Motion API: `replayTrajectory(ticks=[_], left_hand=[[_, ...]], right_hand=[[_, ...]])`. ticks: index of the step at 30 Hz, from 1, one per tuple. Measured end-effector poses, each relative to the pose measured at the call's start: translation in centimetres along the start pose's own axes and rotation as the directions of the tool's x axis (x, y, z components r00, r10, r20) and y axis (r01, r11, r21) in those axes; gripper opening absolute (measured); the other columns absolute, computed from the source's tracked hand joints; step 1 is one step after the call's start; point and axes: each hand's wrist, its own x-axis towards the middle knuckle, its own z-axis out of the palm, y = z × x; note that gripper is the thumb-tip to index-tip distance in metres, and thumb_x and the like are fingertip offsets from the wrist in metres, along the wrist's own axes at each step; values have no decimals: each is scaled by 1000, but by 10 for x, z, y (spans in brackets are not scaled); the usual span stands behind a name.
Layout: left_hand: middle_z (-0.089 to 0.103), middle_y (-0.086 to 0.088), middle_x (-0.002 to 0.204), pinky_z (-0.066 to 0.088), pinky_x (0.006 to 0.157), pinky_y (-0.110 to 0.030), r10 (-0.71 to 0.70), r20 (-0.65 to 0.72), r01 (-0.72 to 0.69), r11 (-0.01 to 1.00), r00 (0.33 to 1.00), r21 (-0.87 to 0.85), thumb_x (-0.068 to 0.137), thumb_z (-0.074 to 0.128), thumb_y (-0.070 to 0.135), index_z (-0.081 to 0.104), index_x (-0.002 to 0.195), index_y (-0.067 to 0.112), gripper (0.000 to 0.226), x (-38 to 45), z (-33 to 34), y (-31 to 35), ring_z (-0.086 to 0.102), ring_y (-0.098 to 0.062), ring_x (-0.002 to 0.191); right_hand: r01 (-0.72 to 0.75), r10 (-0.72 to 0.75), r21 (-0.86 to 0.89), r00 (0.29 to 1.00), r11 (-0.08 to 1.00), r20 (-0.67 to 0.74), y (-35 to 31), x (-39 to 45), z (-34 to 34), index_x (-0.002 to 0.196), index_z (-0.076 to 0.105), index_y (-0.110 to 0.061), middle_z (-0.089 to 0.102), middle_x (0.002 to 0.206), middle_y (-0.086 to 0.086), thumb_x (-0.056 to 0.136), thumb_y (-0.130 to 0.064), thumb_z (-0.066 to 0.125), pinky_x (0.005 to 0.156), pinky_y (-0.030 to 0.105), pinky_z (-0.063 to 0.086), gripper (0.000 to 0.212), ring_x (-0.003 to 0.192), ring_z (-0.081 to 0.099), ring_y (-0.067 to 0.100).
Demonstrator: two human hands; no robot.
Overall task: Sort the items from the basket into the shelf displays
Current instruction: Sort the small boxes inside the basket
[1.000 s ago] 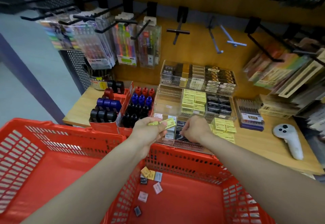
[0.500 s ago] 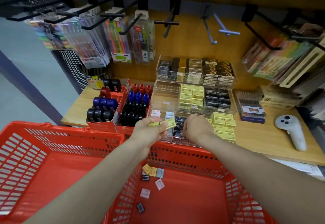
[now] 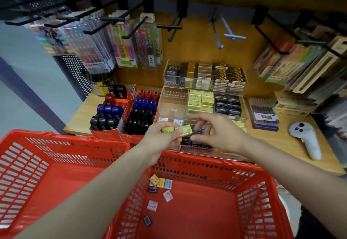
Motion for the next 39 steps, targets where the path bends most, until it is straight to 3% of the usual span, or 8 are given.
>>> replayTrajectory(ticks=[5,13,16,20,23,27,33,39], left_hand=[[70,-11,97,56,65,-19,11,163,-15,1000,987,21,86,73,8,70,105,8,20,-9,16,3,69,-9,67],[76,-4,79,54,62,-15,-40,200,59,994,979,-92,79,77,11,74,95,9,16,-17,38,1,71,-11,68],[76,-5,83,55,65,-17,-22,202,52,988,979,-144,71,79,16,77,90,12,20,-14,43,5,72,-13,71],[69,-9,99,56,65,-18,-18,132,43,981,991,-190,91,67,8,69,107,8,16,3,48,19,69,-9,71],[58,-14,113,60,70,-22,-55,100,84,945,993,-316,93,59,-7,61,116,1,25,17,47,30,66,-17,91],[57,-23,115,59,86,-34,-82,116,124,897,990,-424,89,49,-21,52,125,-5,40,27,45,32,61,-25,104],[68,-24,114,60,83,-29,-98,162,163,875,982,-456,90,56,-17,51,125,0,39,34,39,30,68,-26,107],[72,-24,107,61,80,-27,-117,149,175,860,982,-480,89,59,-14,52,126,-11,38,35,32,25,71,-29,102]], right_hand=[[34,-16,102,984,994,-175,9,-43,-6,113,67,-33,65,93,-21,79,-38,78,64,22,51,36,66,58,8],[79,-70,15,945,997,-320,17,-62,-10,107,72,-27,61,91,-13,77,-36,81,66,15,43,33,70,54,9],[93,-107,-59,940,994,-323,20,-60,-14,111,69,-27,59,95,-16,82,-39,75,69,21,47,31,70,53,7],[17,-64,-110,898,994,-436,34,-38,-24,114,69,-22,57,95,-14,85,-35,72,63,15,42,31,65,52,1],[-107,44,-98,863,989,-503,46,-10,-36,114,70,-20,67,106,-4,86,-35,72,67,16,45,32,67,52,1],[-203,123,-110,859,973,-497,50,24,-35,118,70,-19,70,114,0,86,-39,72,77,26,54,37,89,64,14],[-285,182,-175,876,942,-447,53,46,-21,119,70,-21,67,120,3,87,-41,70,84,38,57,38,103,64,21],[-333,197,-253,874,908,-444,55,52,-16,121,69,-24,60,123,3,90,-42,67,79,34,53,36,105,62,23]])
